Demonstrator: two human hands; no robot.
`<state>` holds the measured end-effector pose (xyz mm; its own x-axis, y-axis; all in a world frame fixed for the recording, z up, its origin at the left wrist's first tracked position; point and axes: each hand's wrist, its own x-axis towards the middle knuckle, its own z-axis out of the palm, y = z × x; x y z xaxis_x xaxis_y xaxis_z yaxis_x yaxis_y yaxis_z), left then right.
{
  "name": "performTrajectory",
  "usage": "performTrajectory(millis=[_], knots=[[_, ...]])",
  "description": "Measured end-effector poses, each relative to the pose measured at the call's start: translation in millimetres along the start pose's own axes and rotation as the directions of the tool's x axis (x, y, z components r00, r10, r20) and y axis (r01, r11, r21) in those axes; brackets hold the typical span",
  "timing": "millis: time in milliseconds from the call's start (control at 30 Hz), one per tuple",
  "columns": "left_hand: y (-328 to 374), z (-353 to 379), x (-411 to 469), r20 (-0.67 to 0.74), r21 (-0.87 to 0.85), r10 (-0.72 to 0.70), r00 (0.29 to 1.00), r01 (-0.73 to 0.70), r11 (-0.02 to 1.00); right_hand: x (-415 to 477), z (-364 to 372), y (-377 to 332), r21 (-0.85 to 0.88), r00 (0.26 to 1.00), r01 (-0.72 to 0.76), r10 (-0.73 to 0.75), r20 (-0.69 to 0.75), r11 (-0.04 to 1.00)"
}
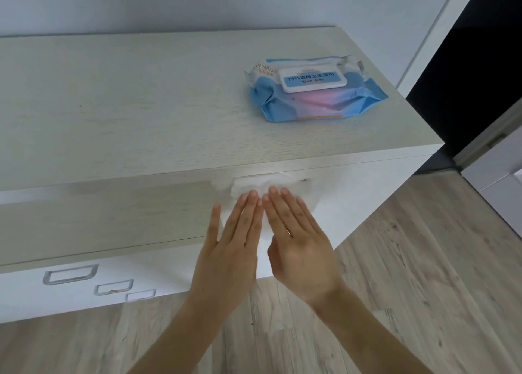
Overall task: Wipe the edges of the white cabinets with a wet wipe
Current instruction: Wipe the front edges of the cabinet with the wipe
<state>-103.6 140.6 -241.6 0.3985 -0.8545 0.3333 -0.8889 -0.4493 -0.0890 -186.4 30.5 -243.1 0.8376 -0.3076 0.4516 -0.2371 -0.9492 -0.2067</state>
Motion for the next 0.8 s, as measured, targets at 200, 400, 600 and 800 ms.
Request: performTrajectory(millis=[200,400,600,800], knots=[[0,-3,11,-0.131,-0.036,0.008,0.991,-0.013,0.999,7,-8,23,-0.012,0.978,-0.009,0.006,-0.207,1.000],[4,-7,31,-0.242,-0.502,-0.342,0.908,0.185,0.845,30,-8,22,0.269,0.945,-0.175,0.238,-0.223,0.947],[7,-7,40,-0.118,-0.722,-0.521,0.845,0.287,0.630,30,-9,26,0.334,0.949,-0.159,0.237,-0.207,0.929],[5,-7,40,-0.224,-0.635,-0.467,0.855,0.236,0.736,29,-15,35,0.279,0.958,-0.139,0.201,-0.205,0.950]])
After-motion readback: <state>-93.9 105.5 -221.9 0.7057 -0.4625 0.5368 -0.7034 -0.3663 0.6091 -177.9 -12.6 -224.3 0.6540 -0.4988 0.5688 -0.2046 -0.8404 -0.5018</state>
